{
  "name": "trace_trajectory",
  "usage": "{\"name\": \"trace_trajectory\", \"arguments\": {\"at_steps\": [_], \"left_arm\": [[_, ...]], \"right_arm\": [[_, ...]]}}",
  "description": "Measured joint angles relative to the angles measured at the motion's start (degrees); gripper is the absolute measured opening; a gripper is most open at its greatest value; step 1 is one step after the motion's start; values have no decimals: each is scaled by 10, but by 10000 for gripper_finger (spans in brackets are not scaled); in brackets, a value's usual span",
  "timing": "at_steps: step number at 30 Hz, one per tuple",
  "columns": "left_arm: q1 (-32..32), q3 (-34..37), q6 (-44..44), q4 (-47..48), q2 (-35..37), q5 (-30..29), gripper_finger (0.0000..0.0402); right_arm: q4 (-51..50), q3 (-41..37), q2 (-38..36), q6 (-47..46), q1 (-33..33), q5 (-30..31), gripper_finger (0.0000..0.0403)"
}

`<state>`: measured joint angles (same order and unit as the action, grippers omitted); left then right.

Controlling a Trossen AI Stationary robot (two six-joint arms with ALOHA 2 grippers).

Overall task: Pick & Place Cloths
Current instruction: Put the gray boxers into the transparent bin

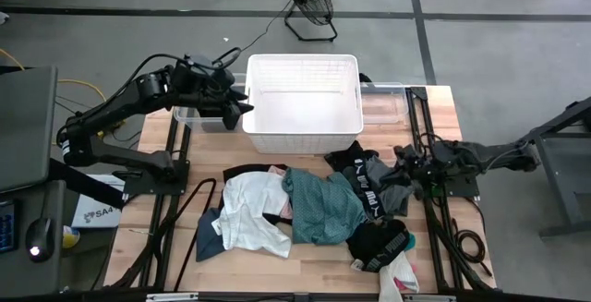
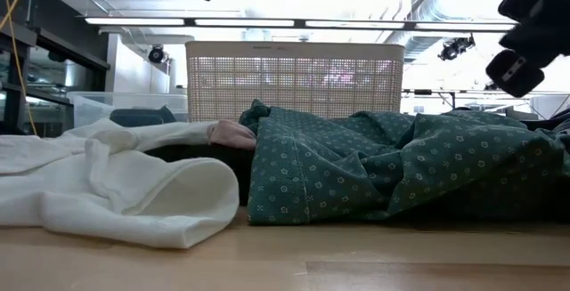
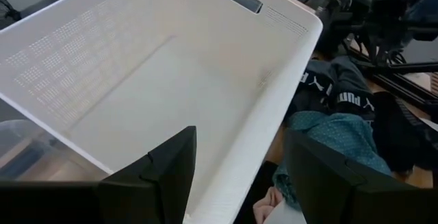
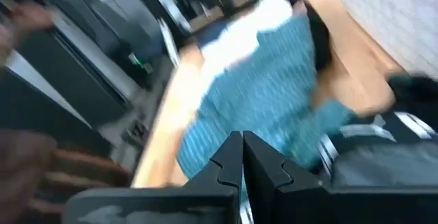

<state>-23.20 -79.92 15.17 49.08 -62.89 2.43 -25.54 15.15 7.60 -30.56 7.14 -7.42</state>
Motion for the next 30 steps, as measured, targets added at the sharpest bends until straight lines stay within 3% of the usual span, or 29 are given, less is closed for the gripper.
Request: {"name": "trace_trajectory", "arguments": {"at_steps": [11, 16, 22, 25, 30], "left_arm": [[0, 0, -2, 0, 0, -5, 211], [0, 0, -5, 5, 0, -6, 211], [0, 0, -9, 8, 0, 3, 211], [0, 0, -14, 9, 0, 14, 211], [0, 0, -19, 9, 0, 28, 211]], "right_arm": [[-12, 33, 173, 38, 0, 2, 4], [6, 33, 258, 50, 0, 44, 4], [42, 45, 312, 30, 0, 47, 4], [-4, 88, 332, 19, 1, 49, 3], [-121, 174, 380, 18, 24, 113, 3]]}}
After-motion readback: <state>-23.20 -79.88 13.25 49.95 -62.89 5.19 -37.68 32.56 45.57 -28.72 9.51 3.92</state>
